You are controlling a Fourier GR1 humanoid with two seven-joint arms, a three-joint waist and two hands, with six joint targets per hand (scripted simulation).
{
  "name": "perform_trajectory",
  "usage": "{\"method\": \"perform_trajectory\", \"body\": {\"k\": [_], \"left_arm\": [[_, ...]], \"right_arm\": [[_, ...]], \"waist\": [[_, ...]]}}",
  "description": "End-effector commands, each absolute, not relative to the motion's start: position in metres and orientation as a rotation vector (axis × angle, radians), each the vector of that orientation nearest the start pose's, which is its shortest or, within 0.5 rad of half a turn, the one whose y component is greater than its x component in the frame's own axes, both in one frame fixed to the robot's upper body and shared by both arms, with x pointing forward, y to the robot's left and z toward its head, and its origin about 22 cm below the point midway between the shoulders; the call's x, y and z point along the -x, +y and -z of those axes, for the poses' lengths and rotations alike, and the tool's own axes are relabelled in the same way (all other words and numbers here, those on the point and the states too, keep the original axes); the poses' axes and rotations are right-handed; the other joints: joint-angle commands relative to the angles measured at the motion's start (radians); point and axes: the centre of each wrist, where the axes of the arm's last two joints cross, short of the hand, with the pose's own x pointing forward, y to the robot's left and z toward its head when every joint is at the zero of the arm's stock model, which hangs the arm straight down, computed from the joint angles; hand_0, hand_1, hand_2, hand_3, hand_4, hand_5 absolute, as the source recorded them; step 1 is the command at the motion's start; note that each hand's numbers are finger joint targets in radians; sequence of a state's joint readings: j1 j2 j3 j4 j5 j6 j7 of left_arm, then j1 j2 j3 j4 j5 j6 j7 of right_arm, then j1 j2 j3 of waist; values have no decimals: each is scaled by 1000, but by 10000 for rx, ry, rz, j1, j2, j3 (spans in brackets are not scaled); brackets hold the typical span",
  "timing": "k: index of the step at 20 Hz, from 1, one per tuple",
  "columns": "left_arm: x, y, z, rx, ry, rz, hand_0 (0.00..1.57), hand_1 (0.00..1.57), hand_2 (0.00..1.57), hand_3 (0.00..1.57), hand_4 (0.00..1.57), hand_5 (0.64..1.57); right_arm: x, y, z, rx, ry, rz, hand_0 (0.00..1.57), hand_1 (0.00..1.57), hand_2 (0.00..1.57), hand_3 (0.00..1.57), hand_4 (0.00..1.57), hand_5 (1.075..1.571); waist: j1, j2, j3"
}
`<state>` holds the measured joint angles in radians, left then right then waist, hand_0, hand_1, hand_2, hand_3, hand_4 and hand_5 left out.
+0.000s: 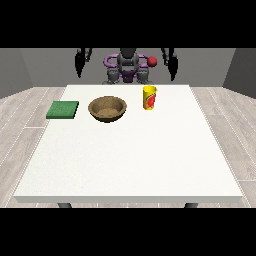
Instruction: Pick the cup and pour the ball into the bowl, then pick the bowl and place it on the pad
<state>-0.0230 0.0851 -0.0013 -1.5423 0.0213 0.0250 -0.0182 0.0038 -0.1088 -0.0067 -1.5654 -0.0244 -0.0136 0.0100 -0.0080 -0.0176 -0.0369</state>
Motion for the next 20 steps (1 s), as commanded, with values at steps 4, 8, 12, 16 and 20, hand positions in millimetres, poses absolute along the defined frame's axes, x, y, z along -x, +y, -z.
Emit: {"method": "perform_trajectory", "body": {"k": [4,8,12,16,20], "left_arm": [[-251,249,-29,-660,-16076,631,0,0,0,0,0,1557],[-258,241,-57,245,-15823,-718,0,0,0,0,0,1558],[-245,273,-62,143,-16766,-307,0,0,0,0,0,1552],[-251,291,-64,-189,-17510,-695,0,0,0,0,0,1547],[-254,279,-46,-6,-17793,-497,0,0,0,0,0,1539]], "right_arm": [[-243,-266,-31,1130,-15709,-807,0,0,0,0,0,1569],[-230,-328,-43,240,-15150,-541,0,0,0,0,0,1569],[-227,-328,-45,418,-16058,-69,0,0,0,0,0,1570],[-232,-338,-61,-63,-16818,-296,0,0,0,0,0,1569],[-240,-321,-58,-112,-17007,-360,0,0,0,0,0,1569]], "waist": [[-69,-2293,262],[-259,-2499,379],[13,-1253,369],[-187,-631,367],[-149,-133,367]]}}
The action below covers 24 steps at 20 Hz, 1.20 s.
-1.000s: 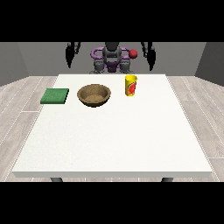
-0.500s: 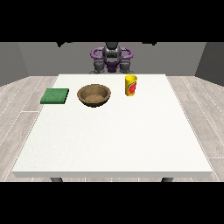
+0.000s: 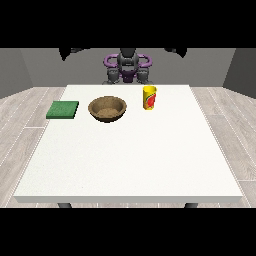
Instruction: Pick the cup and pour the ball into the bowl, then pick the bowl and place it on the pad
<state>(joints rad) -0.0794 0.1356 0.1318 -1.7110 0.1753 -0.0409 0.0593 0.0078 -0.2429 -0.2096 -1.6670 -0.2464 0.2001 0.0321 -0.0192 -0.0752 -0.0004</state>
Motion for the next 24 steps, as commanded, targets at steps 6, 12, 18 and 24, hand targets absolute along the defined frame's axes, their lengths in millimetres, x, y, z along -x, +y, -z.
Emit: {"method": "perform_trajectory", "body": {"k": [6,12,18,24], "left_arm": [[-267,265,-16,-523,-18991,-400,0,0,0,0,0,1524],[-287,241,25,-948,-18981,-892,0,0,0,0,0,1519],[-296,232,52,-980,-19851,-791,0,0,0,0,0,1530],[-322,226,58,-1246,-19514,-851,0,0,0,0,0,1519]], "right_arm": [[-252,-325,-39,-279,-18051,-170,0,0,0,0,0,1570],[-259,-311,-52,-707,-18509,-1068,0,0,0,0,0,1571],[-271,-332,-42,-378,-19045,-730,0,0,0,0,0,1570],[-272,-346,-28,-706,-19134,-503,0,0,0,0,0,1571]], "waist": [[-200,1795,3],[-968,2309,-1],[-761,3142,1],[-976,3098,3]]}}
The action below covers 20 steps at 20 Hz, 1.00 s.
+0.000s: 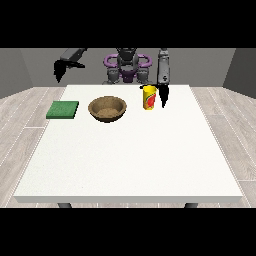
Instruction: Pick the cup and pour the ball into the bowl, then pick the bowl and place it on the pad
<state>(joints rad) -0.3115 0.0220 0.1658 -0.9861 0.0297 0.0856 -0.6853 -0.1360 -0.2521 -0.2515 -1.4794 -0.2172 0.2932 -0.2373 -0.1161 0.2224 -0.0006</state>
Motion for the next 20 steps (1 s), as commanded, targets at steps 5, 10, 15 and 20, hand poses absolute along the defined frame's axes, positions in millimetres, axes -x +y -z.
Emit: {"method": "perform_trajectory", "body": {"k": [5,10,15,20], "left_arm": [[-323,230,83,-1621,-19330,-792,0,0,0,0,0,1521],[-324,243,92,-1578,-19871,-1032,0,0,0,0,0,1526],[-303,210,110,-4149,-19915,995,1245,1245,1571,1571,1329,1287],[-304,231,108,-5110,-19622,1193,1323,1323,1571,1571,1477,1250]], "right_arm": [[-275,-315,-27,-856,-18843,-928,0,0,0,0,0,1571],[-280,-337,-38,-778,-19473,-1213,0,0,0,0,0,1571],[-287,-332,-44,-795,-19279,-1347,0,0,0,0,0,1570],[-278,-343,-45,-848,-19375,-1483,0,0,0,0,0,1570]], "waist": [[-125,-39,1],[-298,652,0],[-756,586,7],[-982,609,4]]}}
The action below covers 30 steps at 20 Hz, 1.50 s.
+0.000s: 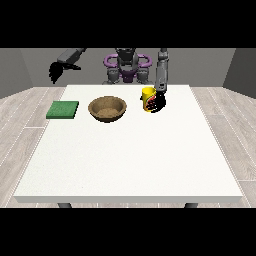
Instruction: Pick the cup and pour the ball into the bowl, then pick the bowl and place it on the pad
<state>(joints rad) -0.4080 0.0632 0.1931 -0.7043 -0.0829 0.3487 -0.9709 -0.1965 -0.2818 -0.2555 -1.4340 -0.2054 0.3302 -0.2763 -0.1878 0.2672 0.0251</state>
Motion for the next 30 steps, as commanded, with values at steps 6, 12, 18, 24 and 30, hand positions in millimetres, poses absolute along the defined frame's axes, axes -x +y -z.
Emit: {"method": "perform_trajectory", "body": {"k": [6,12,18,24,30], "left_arm": [[-301,234,99,-5013,-17889,3286,1341,1341,1571,1571,1532,1304],[-366,297,11,-8533,-17085,5739,1450,1450,1571,1571,1571,1291],[-400,271,-36,-9364,-16648,6440,1473,1473,1571,1571,1571,1278],[-404,242,-41,-10049,-16103,7444,1491,1491,1571,1571,1571,1273],[-416,179,-56,-12161,-16008,9188,1516,1516,1571,1571,1571,1211]], "right_arm": [[-267,-379,-14,-95,-17013,-441,0,0,0,0,0,1570],[-268,-384,-7,-90,-16486,-196,0,0,0,0,0,1569],[-268,-393,-2,-420,-16774,-404,0,0,0,0,0,1568],[-271,-399,-3,-291,-16923,3,0,0,0,0,0,1569],[-273,-403,2,-284,-16889,-295,0,0,0,0,0,1570]], "waist": [[951,-2516,-227],[1125,-2982,-202],[877,-2552,-242],[978,-2765,-244],[783,-2732,-232]]}}
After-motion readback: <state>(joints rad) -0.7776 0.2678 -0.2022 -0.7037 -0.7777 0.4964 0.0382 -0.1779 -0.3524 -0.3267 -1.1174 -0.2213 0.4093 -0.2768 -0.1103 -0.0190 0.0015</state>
